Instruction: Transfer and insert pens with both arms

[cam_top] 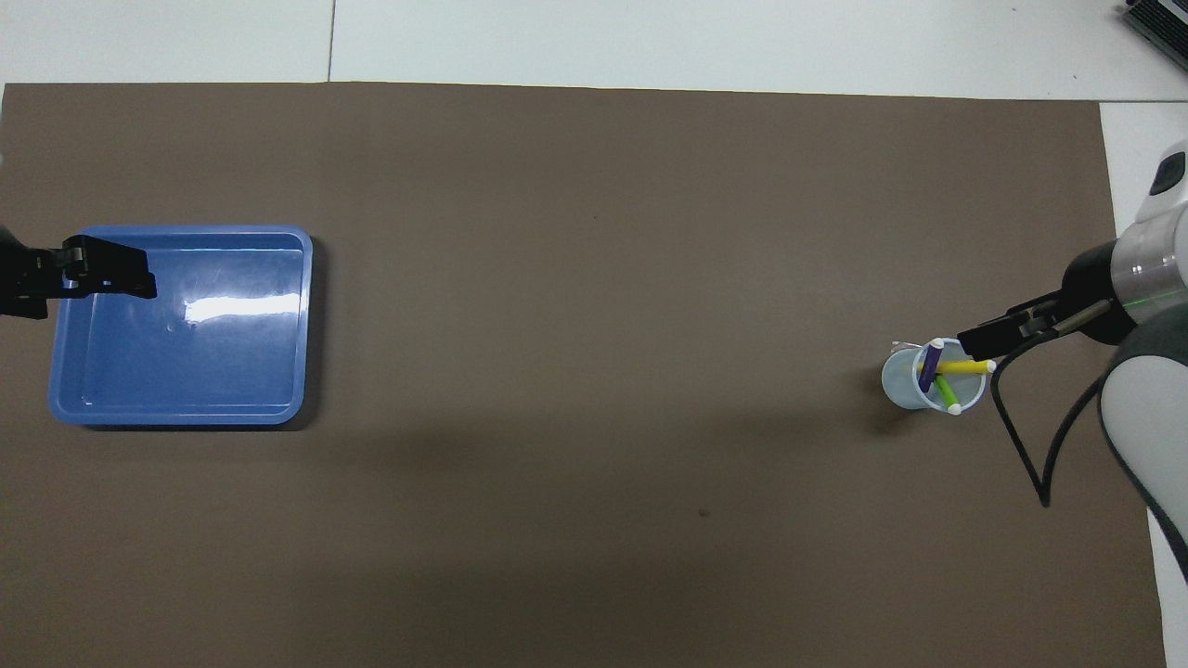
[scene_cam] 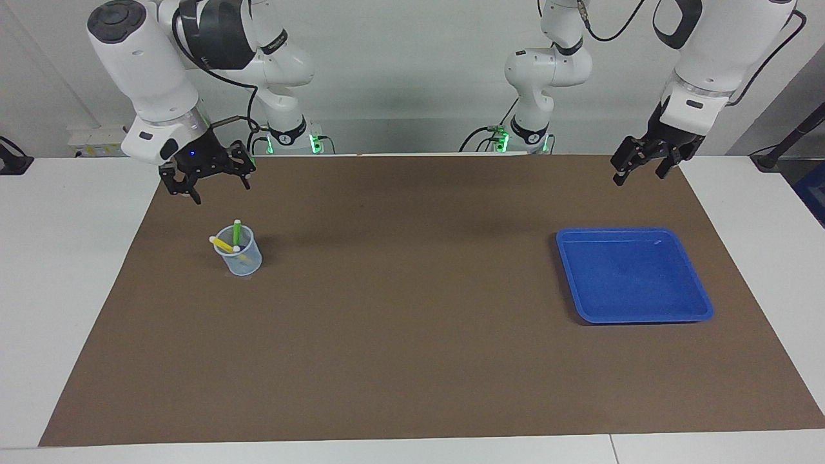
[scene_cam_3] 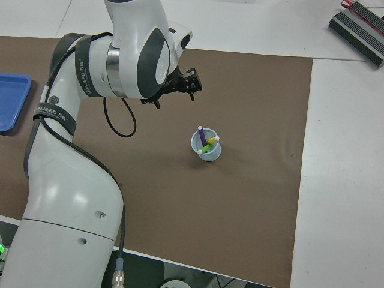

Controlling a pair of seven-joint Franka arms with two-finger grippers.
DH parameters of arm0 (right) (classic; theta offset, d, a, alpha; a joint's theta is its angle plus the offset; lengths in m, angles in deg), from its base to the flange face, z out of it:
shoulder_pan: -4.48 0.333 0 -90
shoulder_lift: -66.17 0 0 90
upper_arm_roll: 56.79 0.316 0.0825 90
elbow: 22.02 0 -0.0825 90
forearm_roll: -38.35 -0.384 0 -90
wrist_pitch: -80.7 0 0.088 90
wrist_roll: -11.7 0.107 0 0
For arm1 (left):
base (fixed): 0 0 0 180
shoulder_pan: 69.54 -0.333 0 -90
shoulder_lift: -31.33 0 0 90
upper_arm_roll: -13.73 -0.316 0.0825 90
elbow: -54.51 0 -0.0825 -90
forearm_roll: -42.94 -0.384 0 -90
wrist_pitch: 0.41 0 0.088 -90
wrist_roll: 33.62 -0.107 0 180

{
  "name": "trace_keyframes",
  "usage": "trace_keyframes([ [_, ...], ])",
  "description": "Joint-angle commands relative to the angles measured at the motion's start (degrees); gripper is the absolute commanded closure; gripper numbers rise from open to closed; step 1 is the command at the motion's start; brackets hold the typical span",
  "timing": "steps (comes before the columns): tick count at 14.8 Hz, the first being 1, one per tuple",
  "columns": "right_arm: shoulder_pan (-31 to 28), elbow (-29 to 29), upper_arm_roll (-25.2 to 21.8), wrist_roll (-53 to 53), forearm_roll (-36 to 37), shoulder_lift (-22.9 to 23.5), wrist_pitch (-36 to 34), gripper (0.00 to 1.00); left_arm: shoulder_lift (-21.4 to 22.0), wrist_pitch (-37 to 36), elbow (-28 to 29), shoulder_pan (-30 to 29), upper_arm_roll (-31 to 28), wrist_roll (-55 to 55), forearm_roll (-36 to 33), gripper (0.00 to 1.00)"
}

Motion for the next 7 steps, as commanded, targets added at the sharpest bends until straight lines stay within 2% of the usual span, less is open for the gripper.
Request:
trace_keyframes([
  [1, -0.29, -0.68, 0.11, 1.24, 0.81, -1.43, 0.23, 0.00, 0.33, -0.42, 0.16, 0.30, -0.17, -0.68, -0.79, 0.00],
  [7, -0.20, 1.87, 0.20, 8.16, 0.29, -0.90, -2.41, 0.00, 0.33, -0.60, 0.16, 0.30, -0.17, -0.68, -0.79, 0.00],
])
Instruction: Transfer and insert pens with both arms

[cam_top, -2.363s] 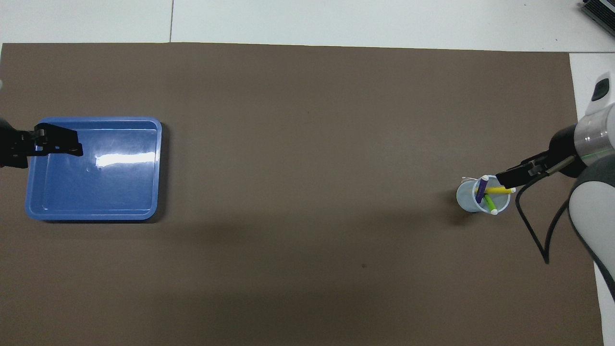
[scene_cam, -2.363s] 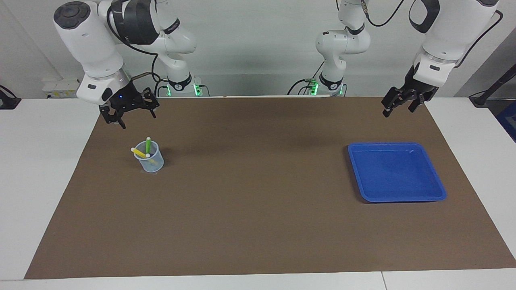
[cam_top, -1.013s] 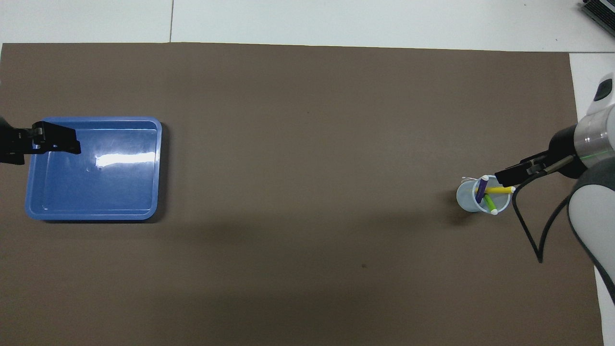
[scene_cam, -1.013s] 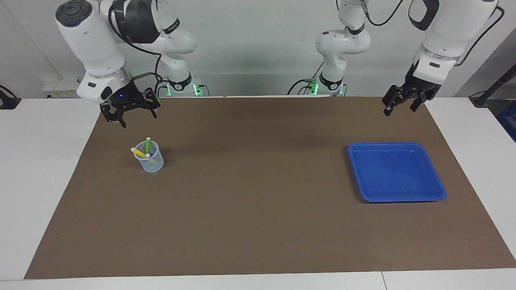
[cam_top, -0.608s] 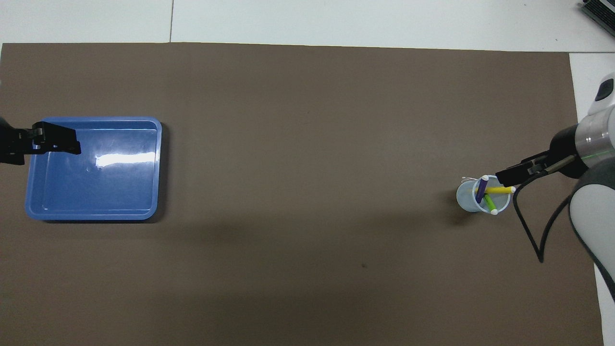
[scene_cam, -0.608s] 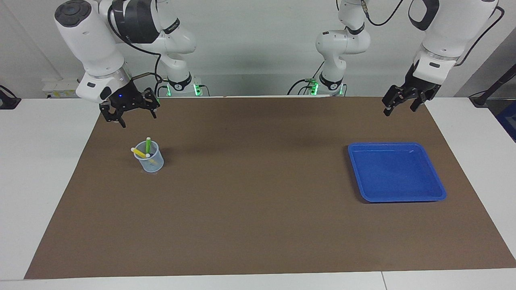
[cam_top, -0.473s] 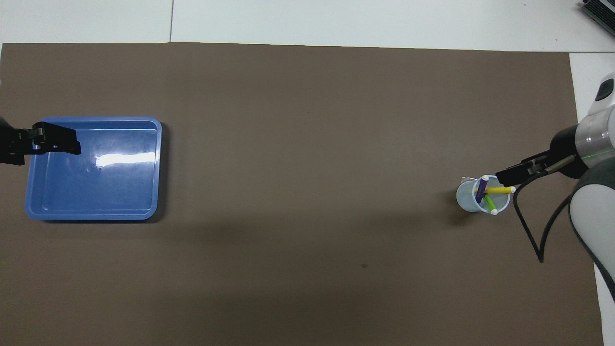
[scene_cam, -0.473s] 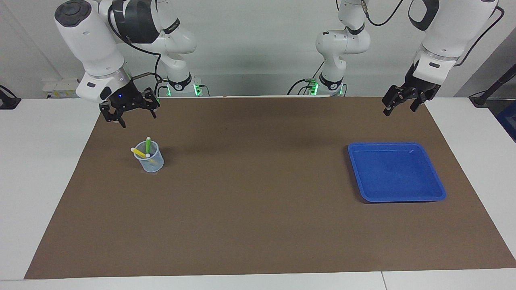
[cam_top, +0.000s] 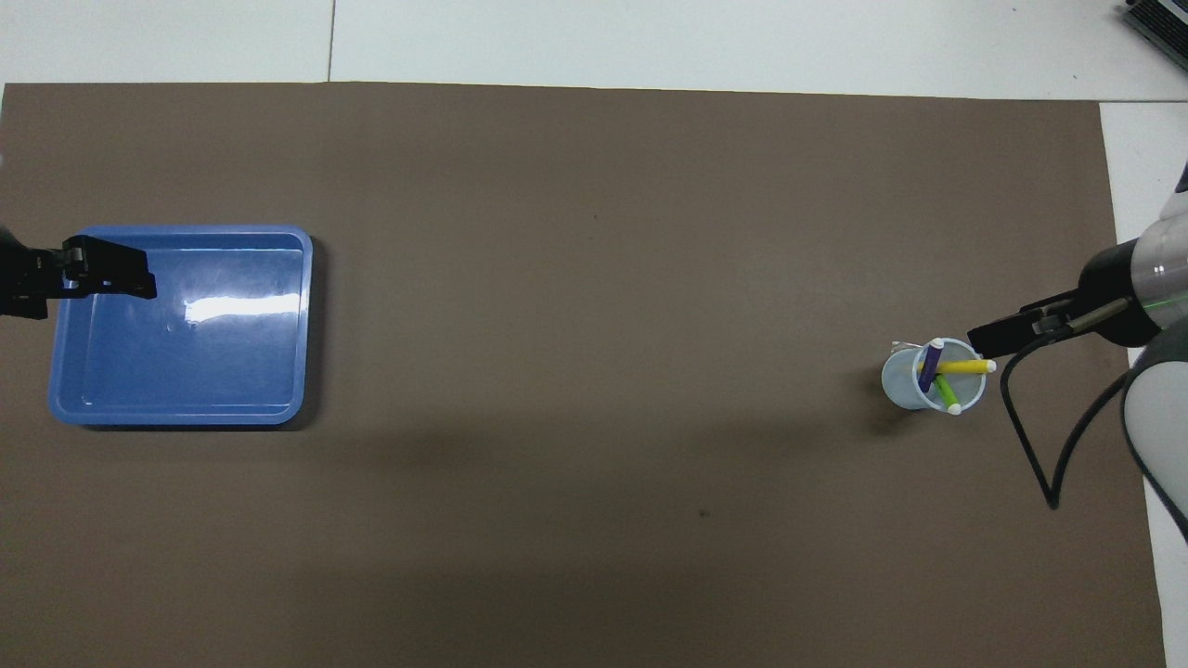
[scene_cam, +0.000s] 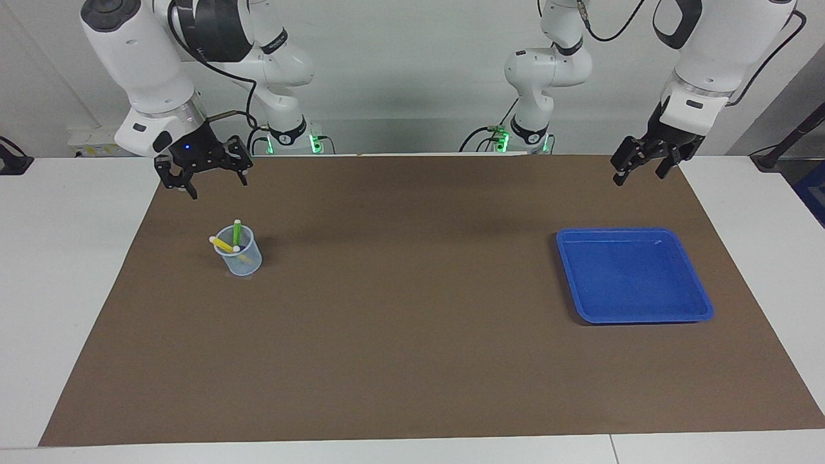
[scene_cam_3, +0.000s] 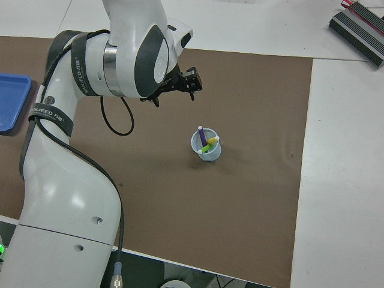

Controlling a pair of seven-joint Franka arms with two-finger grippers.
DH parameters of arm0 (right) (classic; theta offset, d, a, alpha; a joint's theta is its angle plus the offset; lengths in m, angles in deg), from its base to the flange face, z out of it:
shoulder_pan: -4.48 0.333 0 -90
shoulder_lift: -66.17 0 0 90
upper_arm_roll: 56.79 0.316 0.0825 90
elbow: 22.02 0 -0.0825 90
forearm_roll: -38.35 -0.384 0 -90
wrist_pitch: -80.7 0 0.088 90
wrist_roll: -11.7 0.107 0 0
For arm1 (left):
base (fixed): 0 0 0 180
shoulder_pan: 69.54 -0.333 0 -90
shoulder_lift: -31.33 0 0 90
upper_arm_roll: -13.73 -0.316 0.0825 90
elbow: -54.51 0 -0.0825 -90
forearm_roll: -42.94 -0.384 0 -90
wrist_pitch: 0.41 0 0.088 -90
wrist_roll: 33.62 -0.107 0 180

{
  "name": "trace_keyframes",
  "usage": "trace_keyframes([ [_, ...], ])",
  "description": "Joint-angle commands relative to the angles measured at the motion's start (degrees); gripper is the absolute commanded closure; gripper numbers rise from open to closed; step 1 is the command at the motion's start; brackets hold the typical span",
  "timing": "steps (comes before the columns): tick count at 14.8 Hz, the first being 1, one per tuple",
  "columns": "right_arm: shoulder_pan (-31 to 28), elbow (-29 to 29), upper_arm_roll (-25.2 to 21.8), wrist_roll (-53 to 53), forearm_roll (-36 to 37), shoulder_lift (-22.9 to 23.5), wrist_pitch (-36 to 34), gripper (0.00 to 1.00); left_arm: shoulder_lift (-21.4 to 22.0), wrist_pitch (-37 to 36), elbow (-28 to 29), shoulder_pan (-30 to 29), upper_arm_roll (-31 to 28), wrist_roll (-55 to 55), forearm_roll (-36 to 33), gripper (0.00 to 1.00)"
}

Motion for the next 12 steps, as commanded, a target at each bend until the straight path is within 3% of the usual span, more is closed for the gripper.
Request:
trace_keyframes([
  [1, 0.11, 1.60, 0.20, 5.79, 0.29, -0.19, -1.80, 0.00, 0.33, -0.56, 0.06, 0.30, -0.17, -0.63, -0.79, 0.00],
  [12, -0.51, 3.10, -0.32, 0.28, 1.52, -0.10, -2.51, 0.00, -0.02, -1.88, -1.17, 0.13, -0.70, -4.94, -0.79, 0.00],
])
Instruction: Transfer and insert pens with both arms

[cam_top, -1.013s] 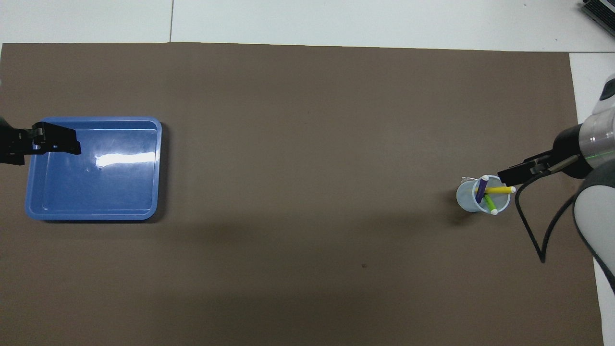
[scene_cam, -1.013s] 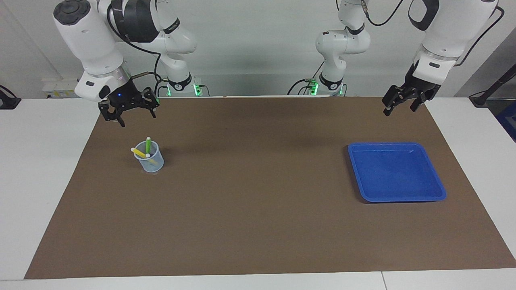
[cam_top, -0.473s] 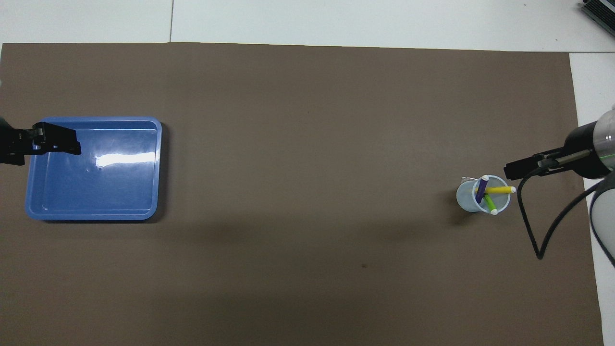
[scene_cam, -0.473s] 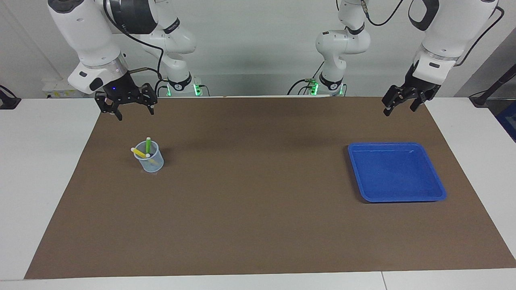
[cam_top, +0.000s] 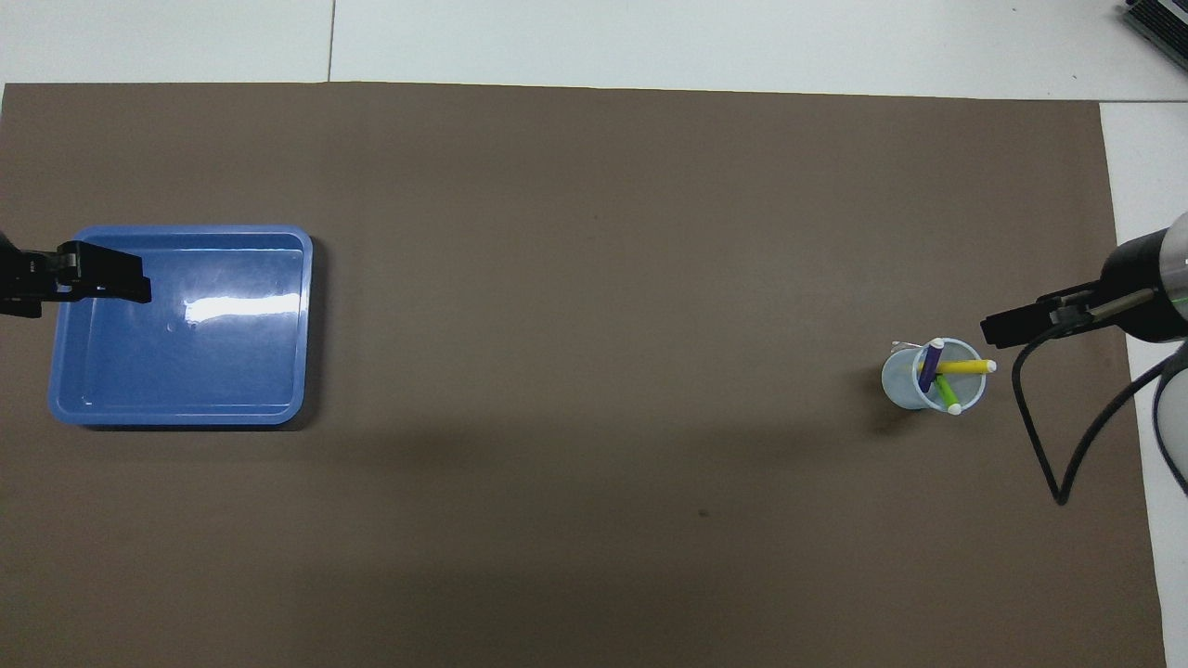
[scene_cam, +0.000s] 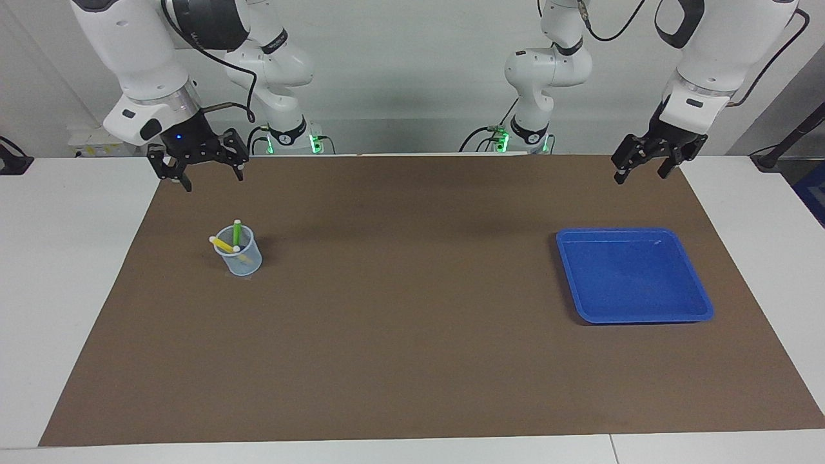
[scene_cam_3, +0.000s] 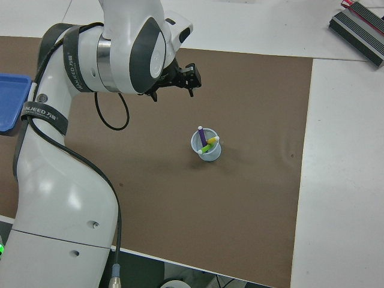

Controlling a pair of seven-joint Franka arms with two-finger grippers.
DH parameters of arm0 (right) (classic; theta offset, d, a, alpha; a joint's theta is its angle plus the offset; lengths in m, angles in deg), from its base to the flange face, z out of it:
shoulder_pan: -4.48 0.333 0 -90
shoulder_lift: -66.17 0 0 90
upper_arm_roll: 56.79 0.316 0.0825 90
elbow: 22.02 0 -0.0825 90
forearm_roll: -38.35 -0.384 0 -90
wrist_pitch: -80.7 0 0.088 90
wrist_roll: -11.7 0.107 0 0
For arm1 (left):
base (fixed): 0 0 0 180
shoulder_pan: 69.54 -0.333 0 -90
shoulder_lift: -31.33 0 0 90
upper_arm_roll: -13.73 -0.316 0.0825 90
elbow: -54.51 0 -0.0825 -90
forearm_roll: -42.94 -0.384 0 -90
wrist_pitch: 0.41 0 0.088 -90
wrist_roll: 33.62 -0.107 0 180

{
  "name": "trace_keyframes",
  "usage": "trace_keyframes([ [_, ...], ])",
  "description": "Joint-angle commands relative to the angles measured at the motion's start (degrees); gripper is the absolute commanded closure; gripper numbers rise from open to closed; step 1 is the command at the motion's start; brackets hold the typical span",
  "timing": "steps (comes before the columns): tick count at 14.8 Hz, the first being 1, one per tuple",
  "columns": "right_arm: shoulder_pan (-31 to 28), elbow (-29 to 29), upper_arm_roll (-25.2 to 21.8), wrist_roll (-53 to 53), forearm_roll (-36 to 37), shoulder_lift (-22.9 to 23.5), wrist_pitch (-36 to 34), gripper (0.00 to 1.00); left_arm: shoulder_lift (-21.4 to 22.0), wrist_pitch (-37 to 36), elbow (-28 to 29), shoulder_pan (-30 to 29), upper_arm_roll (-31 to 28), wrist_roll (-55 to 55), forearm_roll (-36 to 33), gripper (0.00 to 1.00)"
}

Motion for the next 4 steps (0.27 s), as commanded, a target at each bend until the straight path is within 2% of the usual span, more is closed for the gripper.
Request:
trace_keyframes([
  [1, -0.34, 0.70, -0.95, -1.45, 1.32, -0.09, -1.16, 0.00, -0.02, -1.33, -0.96, 0.23, -0.27, -1.34, -0.79, 0.00],
  [4, -0.17, 0.70, -1.31, -1.45, 1.23, -0.17, -1.24, 0.00, -0.02, -1.33, -0.96, 0.23, -0.27, -1.43, -0.79, 0.00],
])
